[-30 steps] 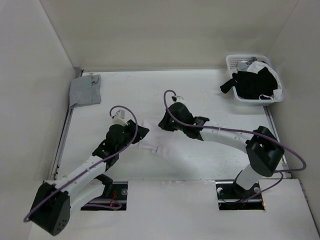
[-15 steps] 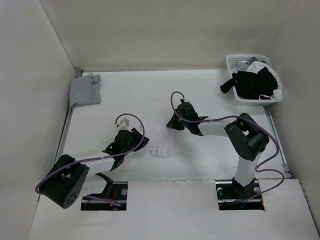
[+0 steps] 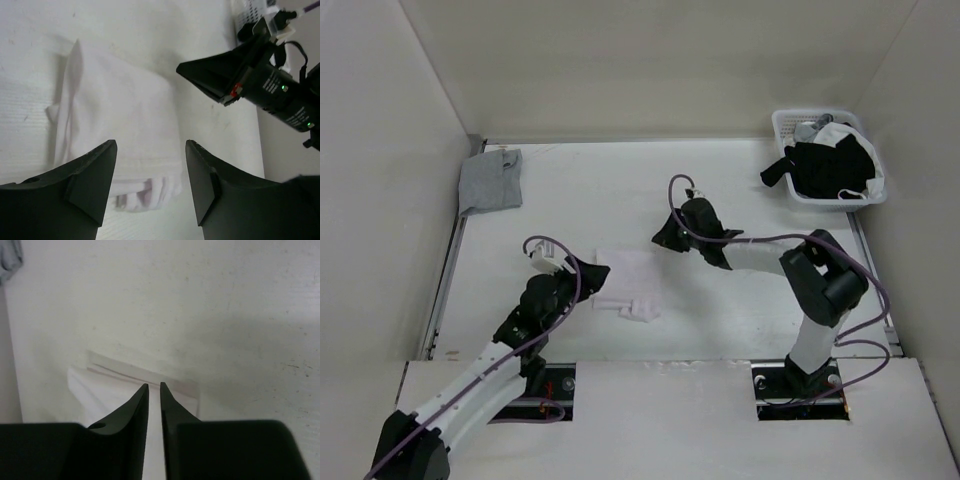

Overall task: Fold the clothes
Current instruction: Fold the tank top

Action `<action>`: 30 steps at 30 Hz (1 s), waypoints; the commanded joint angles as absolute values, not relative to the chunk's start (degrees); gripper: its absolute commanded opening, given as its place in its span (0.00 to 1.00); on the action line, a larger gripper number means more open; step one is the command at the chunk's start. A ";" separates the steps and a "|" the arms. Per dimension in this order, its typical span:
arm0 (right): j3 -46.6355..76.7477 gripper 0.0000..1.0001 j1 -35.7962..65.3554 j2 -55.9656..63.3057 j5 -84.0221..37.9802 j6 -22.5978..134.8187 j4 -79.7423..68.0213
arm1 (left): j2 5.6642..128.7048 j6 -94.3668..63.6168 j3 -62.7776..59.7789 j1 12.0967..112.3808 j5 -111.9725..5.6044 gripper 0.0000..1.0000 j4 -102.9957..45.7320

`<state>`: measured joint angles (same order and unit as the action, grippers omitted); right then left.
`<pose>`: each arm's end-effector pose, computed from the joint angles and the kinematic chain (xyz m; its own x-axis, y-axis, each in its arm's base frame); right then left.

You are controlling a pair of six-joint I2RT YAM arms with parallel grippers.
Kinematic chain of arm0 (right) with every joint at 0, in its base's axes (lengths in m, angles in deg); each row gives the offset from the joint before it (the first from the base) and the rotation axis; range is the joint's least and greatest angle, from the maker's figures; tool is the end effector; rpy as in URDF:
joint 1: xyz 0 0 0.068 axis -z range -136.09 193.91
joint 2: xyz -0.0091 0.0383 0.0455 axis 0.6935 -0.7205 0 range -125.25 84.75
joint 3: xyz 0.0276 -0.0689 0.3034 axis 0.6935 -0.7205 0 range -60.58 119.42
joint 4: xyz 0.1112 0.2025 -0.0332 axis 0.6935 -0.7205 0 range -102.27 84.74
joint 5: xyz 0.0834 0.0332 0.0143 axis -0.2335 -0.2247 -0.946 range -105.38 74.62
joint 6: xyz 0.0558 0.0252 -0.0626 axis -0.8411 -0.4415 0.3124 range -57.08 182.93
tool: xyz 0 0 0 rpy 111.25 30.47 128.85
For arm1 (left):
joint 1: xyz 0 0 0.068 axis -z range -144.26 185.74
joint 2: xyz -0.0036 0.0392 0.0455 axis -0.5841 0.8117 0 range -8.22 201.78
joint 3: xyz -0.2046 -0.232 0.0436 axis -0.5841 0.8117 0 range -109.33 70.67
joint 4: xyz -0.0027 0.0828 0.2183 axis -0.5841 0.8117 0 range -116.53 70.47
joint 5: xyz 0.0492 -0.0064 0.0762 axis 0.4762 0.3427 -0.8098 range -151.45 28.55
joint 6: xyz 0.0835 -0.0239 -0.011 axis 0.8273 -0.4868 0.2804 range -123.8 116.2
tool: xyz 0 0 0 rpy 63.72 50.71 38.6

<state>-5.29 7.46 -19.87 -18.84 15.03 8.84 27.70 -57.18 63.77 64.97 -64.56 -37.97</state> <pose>0.3239 0.2450 0.1971 -0.7805 0.3443 -0.5219 -0.0799 0.7729 0.6295 0.1196 -0.0621 0.1948 -0.5122 -0.6318 -0.5818 0.0524 0.6531 -0.7554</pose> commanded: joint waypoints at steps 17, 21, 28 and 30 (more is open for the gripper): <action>-30.42 0.72 10.02 17.16 -5.36 28.21 20.91 | 27.21 -47.04 52.21 50.47 -76.30 0.70 -14.23; -34.99 0.73 12.05 17.17 -4.66 25.23 26.54 | 26.23 -47.74 51.51 45.81 -75.42 0.70 -12.20; -35.97 0.77 13.80 16.81 -5.89 23.46 27.87 | 27.03 -48.79 50.89 44.58 -75.77 0.68 -10.89; -36.23 0.77 14.16 16.99 -5.89 23.20 28.13 | 25.97 -48.80 51.07 43.26 -75.95 0.68 -10.10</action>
<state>-35.96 13.49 16.07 -6.39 24.10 22.83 27.53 -48.61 53.44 44.76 -75.01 -10.93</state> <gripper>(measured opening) 0.769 0.679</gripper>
